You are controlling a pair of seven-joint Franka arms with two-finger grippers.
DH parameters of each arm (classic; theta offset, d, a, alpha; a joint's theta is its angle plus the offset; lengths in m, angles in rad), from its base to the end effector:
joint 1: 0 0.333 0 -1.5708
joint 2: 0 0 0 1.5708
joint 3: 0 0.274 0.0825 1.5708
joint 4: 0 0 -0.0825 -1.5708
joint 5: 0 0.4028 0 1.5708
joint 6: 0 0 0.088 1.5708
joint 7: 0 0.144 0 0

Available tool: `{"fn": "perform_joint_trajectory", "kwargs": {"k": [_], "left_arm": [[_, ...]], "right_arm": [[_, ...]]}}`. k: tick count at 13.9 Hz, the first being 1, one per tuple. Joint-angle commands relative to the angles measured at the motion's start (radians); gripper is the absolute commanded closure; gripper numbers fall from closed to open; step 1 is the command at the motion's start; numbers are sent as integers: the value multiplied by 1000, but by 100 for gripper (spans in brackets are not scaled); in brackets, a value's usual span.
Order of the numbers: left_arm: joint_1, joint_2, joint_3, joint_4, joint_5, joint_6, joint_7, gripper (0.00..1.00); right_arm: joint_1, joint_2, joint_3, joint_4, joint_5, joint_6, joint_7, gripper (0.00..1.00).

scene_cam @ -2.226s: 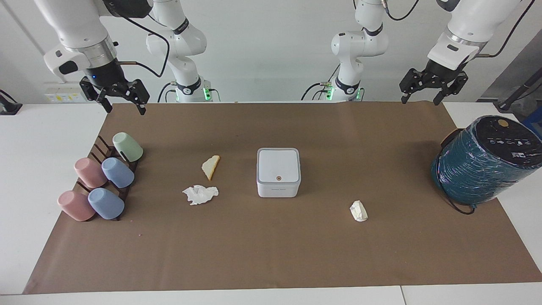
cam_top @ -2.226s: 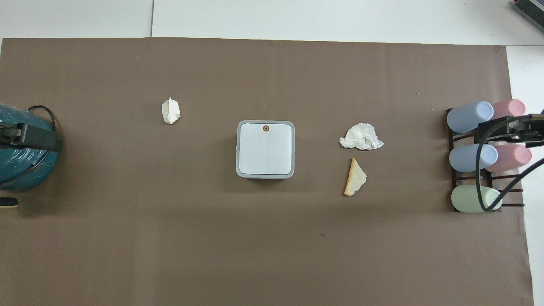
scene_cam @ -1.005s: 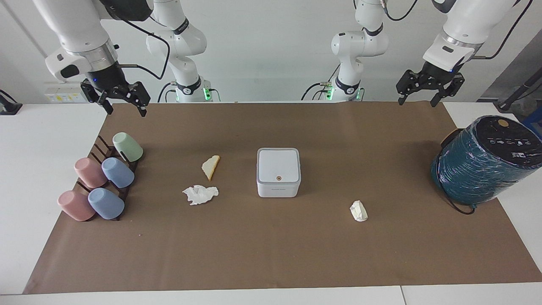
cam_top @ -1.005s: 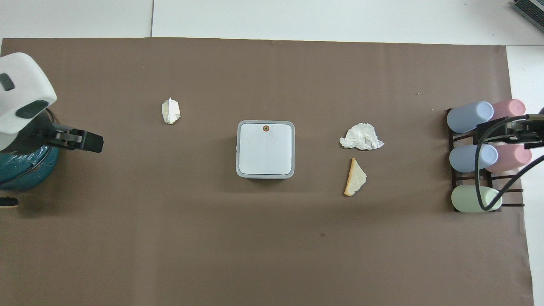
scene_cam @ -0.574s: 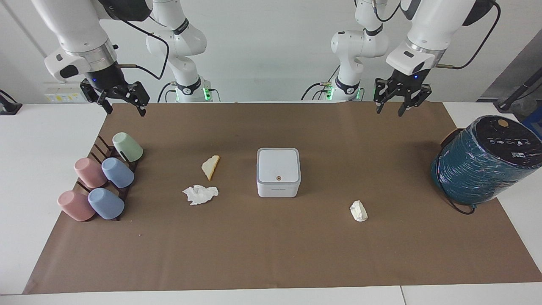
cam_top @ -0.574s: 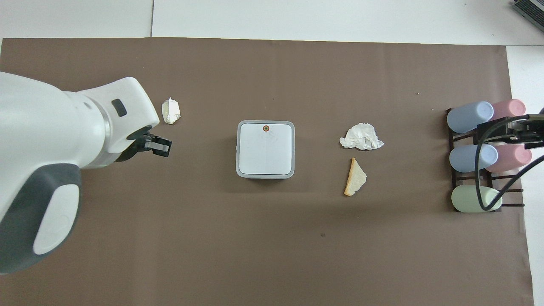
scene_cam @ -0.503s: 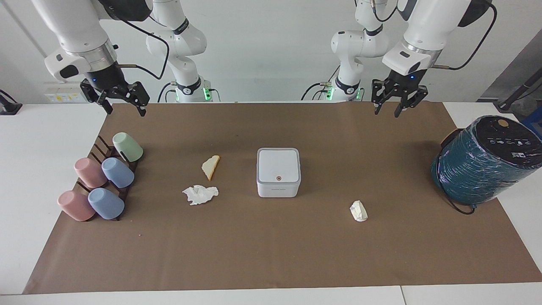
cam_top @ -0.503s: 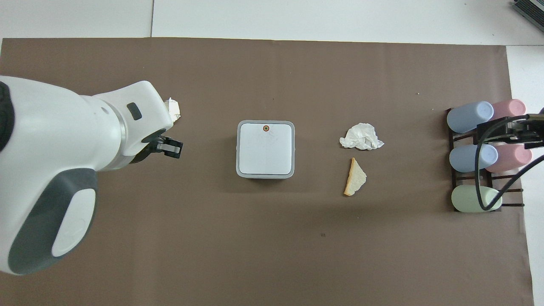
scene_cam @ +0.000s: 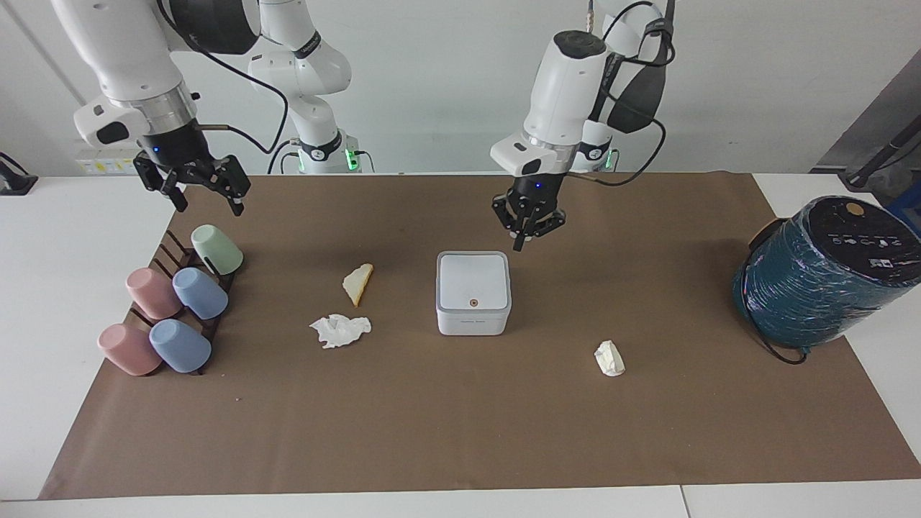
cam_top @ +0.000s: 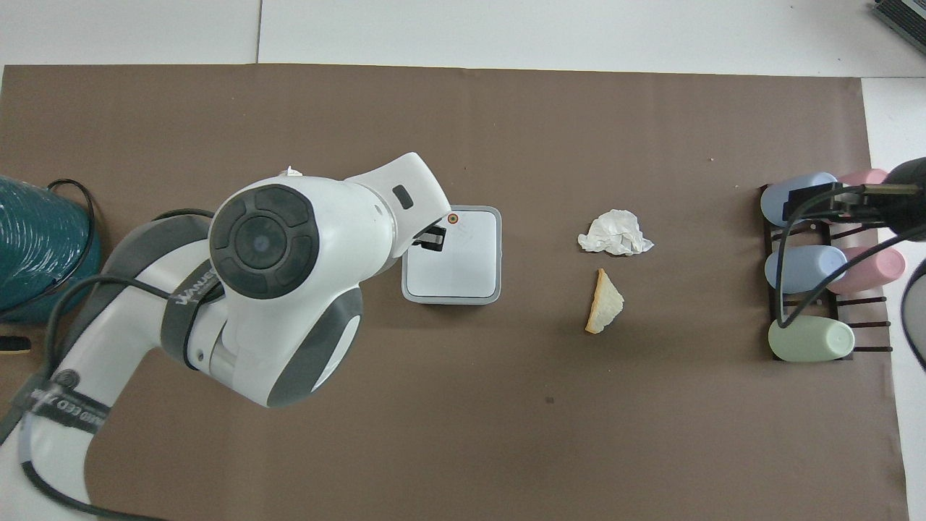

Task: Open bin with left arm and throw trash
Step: 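Lift the bin lid with the left gripper while the right gripper grasps tissue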

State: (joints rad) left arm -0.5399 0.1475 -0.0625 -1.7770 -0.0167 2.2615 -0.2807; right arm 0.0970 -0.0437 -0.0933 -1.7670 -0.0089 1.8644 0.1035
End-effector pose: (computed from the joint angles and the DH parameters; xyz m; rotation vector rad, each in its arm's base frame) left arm 0.5432 -0.3731 0.4232 2.9088 -0.4560 0.4383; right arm 0.5885 0.0006 0.5004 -3.1271 0.1534 -0.2210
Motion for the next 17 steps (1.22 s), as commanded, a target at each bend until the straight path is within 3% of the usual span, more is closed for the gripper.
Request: {"fn": "perform_joint_trajectory", "kwargs": {"k": [1,3,6,9,13,15,17], "left_arm": [[-25,52,17,14,4,79,-37,100],[-43,111,18,24,3,119,-46,100],[-49,149,18,22,6,144,-54,100],[-49,190,18,24,6,168,-54,100],[-49,195,18,17,6,141,-54,100],[-51,185,18,48,7,58,-55,100],[-52,124,18,53,7,-32,-52,100]], "right_arm": [[56,42,6,-135,36,198,9,0],[96,117,6,-135,38,277,-4,0],[127,260,6,-140,64,422,-195,0],[165,346,6,-150,104,516,-257,0],[199,427,6,-239,104,717,-286,0],[187,449,6,-240,104,731,-332,0],[182,444,6,-238,104,710,-364,0]]}}
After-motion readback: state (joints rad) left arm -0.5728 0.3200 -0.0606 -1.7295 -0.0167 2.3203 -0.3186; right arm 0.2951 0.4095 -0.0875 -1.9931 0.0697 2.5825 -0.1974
